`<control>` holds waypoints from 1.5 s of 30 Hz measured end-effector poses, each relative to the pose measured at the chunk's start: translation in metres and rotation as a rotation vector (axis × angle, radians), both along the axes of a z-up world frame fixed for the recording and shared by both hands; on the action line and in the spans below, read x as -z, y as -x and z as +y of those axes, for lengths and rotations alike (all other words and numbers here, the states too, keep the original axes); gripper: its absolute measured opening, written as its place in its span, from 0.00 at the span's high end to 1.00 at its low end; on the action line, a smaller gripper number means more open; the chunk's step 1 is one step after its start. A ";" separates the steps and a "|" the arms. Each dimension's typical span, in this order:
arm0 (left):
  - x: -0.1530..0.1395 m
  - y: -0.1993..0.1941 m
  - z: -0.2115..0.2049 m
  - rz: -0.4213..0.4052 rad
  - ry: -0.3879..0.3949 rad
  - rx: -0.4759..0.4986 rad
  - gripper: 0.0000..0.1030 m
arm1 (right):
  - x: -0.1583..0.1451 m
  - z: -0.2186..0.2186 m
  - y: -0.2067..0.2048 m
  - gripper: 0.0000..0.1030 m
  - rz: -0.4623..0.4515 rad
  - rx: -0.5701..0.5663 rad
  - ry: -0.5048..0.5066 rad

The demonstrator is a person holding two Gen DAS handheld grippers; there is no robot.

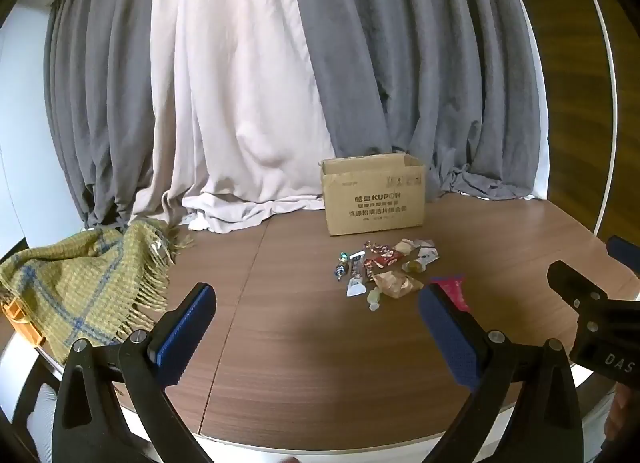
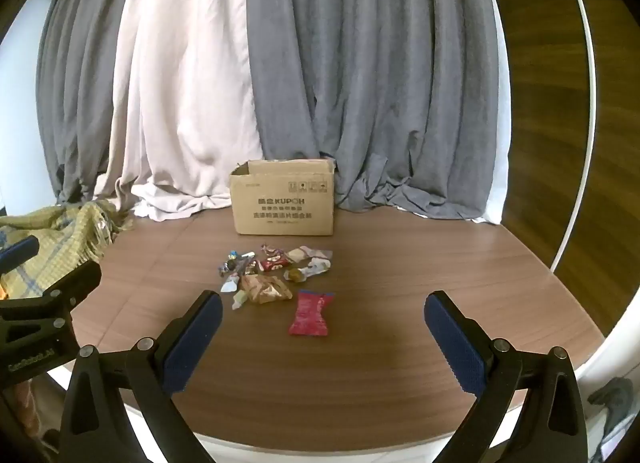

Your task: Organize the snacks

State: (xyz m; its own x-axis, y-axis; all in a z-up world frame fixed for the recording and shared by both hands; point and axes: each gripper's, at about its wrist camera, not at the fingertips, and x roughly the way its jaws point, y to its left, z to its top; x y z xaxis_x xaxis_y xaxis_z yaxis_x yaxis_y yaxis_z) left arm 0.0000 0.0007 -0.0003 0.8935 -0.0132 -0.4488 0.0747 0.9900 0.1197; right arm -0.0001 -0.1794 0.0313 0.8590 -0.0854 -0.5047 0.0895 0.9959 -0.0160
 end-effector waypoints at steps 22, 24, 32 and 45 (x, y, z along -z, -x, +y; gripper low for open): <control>-0.021 0.004 -0.003 -0.031 0.010 -0.005 0.00 | -0.012 -0.005 0.010 0.01 -0.036 0.007 -0.026; -0.022 0.005 -0.003 -0.038 0.011 -0.008 0.00 | -0.014 -0.004 0.011 0.01 -0.042 0.007 -0.024; -0.025 0.011 0.004 -0.076 0.028 -0.012 0.00 | -0.019 0.003 0.015 0.01 -0.061 0.008 -0.001; -0.025 0.020 0.009 -0.092 0.043 0.009 0.00 | -0.023 0.006 0.019 0.01 -0.060 0.006 -0.003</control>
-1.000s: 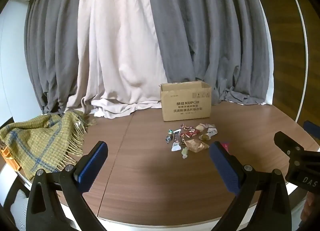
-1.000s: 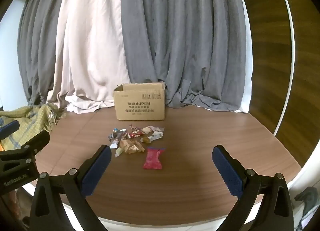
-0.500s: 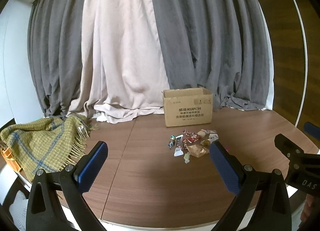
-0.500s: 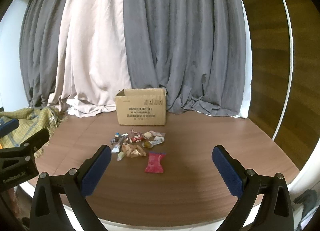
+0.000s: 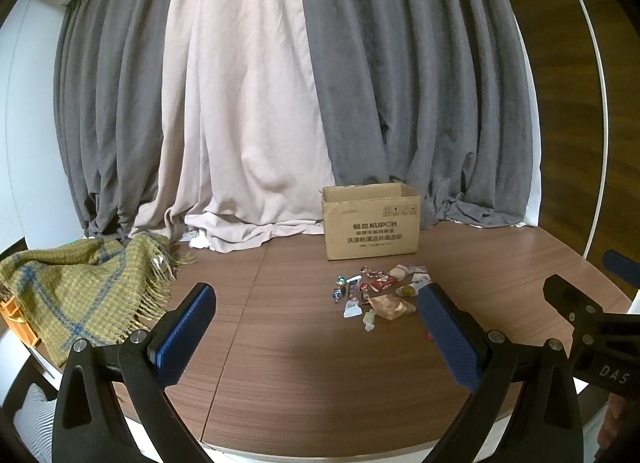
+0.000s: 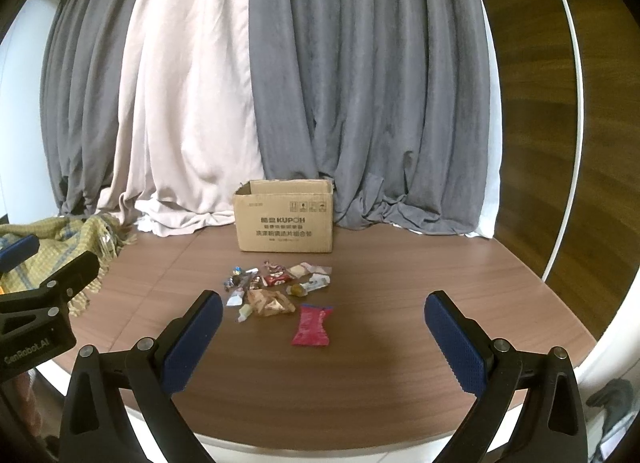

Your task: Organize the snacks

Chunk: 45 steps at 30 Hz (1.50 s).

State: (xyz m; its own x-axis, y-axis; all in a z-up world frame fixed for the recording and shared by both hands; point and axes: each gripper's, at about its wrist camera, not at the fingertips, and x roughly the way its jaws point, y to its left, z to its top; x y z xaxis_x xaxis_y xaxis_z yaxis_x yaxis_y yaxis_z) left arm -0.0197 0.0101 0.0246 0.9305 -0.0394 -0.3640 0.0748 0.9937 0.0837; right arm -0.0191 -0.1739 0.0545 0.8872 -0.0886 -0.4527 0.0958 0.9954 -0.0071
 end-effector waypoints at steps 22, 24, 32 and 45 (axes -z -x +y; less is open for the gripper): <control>-0.002 0.004 0.000 0.010 -0.006 0.031 0.00 | -0.013 0.004 0.008 0.01 -0.007 -0.023 0.009; -0.004 0.004 0.001 0.007 -0.006 0.034 0.00 | -0.015 0.004 0.006 0.01 -0.008 -0.023 0.003; -0.007 0.003 0.002 0.006 0.000 0.033 0.00 | -0.015 0.004 0.002 0.01 -0.006 -0.023 -0.019; 0.001 -0.016 -0.001 0.029 -0.013 0.032 0.00 | -0.003 0.009 -0.012 0.01 0.020 -0.006 -0.043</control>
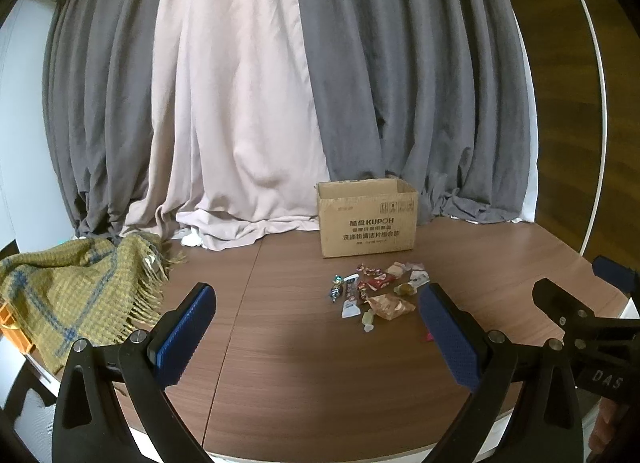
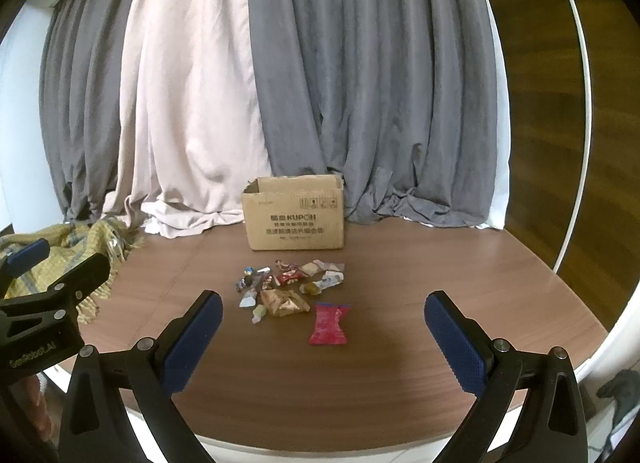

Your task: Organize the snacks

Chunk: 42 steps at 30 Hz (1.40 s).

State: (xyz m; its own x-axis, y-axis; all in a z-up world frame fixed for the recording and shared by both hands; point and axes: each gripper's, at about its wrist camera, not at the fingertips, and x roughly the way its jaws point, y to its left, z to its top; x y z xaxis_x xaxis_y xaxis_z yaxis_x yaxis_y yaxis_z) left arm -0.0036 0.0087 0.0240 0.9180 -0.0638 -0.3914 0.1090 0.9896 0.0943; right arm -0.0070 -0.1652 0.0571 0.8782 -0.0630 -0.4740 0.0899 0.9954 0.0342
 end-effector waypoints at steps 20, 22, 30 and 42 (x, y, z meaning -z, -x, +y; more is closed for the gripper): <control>0.073 -0.122 -0.007 0.197 -0.130 0.220 0.22 | 0.080 0.007 -0.084 0.01 0.198 0.102 -0.045; 0.080 -0.133 -0.008 0.218 -0.127 0.243 0.26 | 0.089 0.008 -0.092 0.04 0.216 0.120 -0.047; 0.112 -0.170 -0.021 0.334 -0.116 0.308 0.44 | 0.116 0.002 -0.124 0.14 0.306 0.132 -0.037; 0.156 -0.228 -0.040 0.587 -0.023 0.335 0.57 | 0.151 -0.018 -0.182 0.28 0.431 0.045 -0.050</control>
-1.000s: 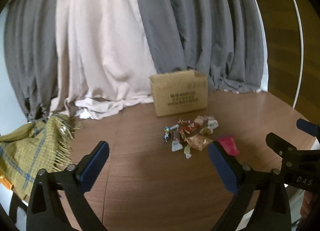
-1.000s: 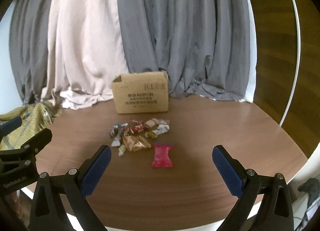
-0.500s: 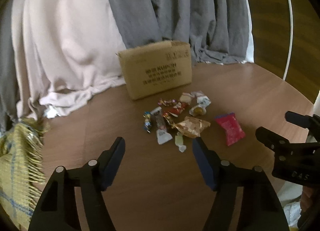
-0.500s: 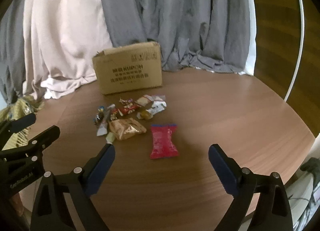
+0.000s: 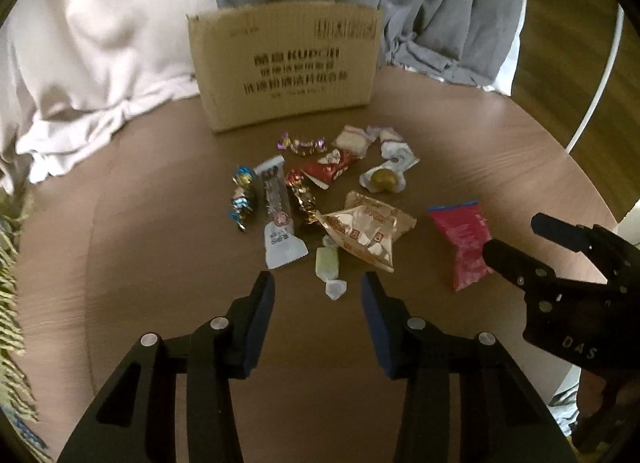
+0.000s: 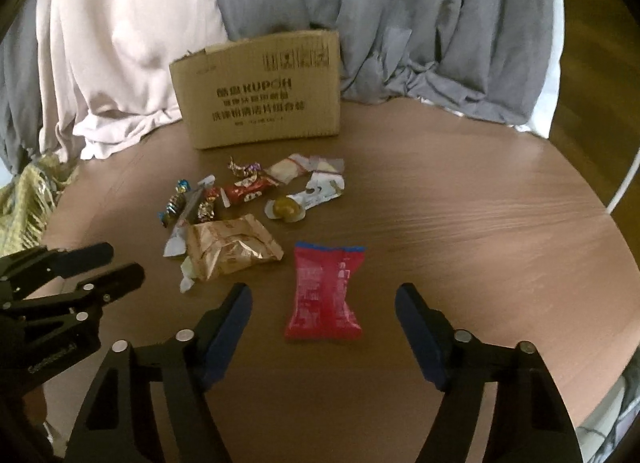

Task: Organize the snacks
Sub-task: 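Grasp the red snack packet with the right tool while the left tool grasps the green candy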

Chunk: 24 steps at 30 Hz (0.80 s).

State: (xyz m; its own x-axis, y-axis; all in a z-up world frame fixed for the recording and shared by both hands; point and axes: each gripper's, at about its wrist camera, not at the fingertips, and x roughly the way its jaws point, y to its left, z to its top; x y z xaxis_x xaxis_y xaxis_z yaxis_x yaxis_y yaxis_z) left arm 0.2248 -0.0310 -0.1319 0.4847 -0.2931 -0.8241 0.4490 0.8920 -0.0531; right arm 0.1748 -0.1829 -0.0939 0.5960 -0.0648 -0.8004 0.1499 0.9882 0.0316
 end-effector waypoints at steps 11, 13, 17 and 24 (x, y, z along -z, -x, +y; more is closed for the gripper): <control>0.031 -0.034 -0.018 0.108 -0.024 0.026 0.63 | 0.025 -0.013 -0.032 0.35 0.087 0.010 -0.023; 0.034 -0.038 -0.019 0.120 -0.025 0.027 0.63 | 0.029 -0.014 -0.035 0.35 0.101 0.007 -0.031; 0.038 -0.044 -0.020 0.132 -0.021 0.021 0.63 | 0.032 -0.014 -0.039 0.35 0.110 0.004 -0.029; 0.044 -0.048 -0.022 0.147 -0.014 0.012 0.74 | 0.037 -0.011 -0.044 0.43 0.128 -0.022 -0.025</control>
